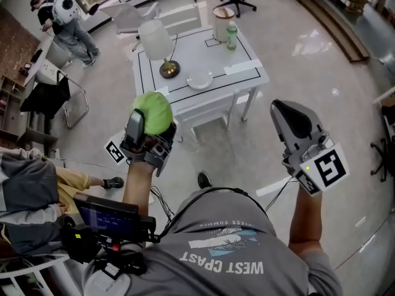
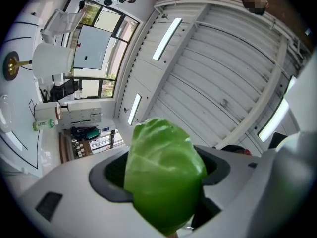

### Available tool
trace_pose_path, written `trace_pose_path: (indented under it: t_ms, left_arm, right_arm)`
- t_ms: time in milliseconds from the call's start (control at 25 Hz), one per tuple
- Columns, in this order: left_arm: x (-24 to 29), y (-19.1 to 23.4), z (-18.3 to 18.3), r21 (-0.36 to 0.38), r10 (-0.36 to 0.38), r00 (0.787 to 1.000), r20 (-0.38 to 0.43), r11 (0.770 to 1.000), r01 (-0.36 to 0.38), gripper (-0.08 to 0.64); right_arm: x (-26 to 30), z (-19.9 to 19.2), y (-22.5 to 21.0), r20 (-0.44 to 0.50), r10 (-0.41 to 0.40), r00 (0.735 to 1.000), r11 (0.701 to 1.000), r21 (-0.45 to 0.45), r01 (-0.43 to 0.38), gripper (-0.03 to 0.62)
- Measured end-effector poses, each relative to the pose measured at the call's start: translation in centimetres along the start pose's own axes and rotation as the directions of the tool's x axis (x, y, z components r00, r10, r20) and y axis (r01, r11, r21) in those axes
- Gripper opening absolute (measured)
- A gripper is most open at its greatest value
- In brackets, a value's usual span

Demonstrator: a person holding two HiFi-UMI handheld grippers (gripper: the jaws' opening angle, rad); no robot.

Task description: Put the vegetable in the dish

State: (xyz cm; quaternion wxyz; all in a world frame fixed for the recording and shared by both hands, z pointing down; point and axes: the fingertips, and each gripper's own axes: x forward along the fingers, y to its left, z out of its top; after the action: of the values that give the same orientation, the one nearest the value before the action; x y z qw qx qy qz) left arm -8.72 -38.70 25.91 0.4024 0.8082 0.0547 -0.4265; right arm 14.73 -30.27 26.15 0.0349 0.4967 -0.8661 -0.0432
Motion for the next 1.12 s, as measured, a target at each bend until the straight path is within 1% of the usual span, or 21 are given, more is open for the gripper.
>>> trace_pose_path:
  t_ms: [360,440,560,720,800,880,1000,1120]
  left_arm:
    - [1.5,6.9,5.9,-0.046,-0.025,0.998,-0.058,0.999,0.022,0.354]
    - [1.8,8.6,6.9,-0.06,-0.013,0.998,-0.057,0.998,0.009,0.354]
    - [1.9,10.9,8.0,-0.074,0.013,0.998,-0.054,0.997,-0.017,0.355]
    - [3.0,15.4,8.4,-0.045,0.089,0.991,-0.098,0.995,-0.094,0.354]
    - [3.5,18.5,8.0,-0.049,0.14,0.985,-0.105,0.988,-0.145,0.354]
    - [3.5,21.5,7.7,-0.058,0.192,0.976,-0.102,0.978,-0.198,0.354]
    - [3.8,25.9,7.8,-0.051,0.258,0.961,-0.103,0.963,-0.264,0.354]
    - [3.2,30.6,7.5,-0.059,0.331,0.94,-0.084,0.94,-0.336,0.354]
  right_arm:
    - [8.0,0.5,-2.0,-0.036,-0.055,0.998,0.998,-0.046,0.053,0.008]
    - [9.5,0.1,-2.5,-0.05,-0.057,0.997,0.998,-0.04,0.055,0.008]
    - [11.6,-0.5,-3.6,-0.075,-0.04,0.996,0.999,-0.036,0.038,0.008]
    - [13.9,-1.5,-7.0,-0.084,-0.017,0.996,1.0,-0.018,0.016,0.008]
    - [14.8,-2.4,-9.1,-0.087,0.004,0.996,1.0,-0.009,-0.005,0.008]
    - [15.7,-3.1,-11.1,-0.084,0.031,0.996,1.0,0.0,-0.031,0.008]
    - [17.2,-3.6,-13.9,-0.074,0.073,0.995,0.997,0.007,-0.073,0.008]
    - [18.2,-4.6,-16.3,-0.081,0.111,0.99,0.994,0.015,-0.111,0.008]
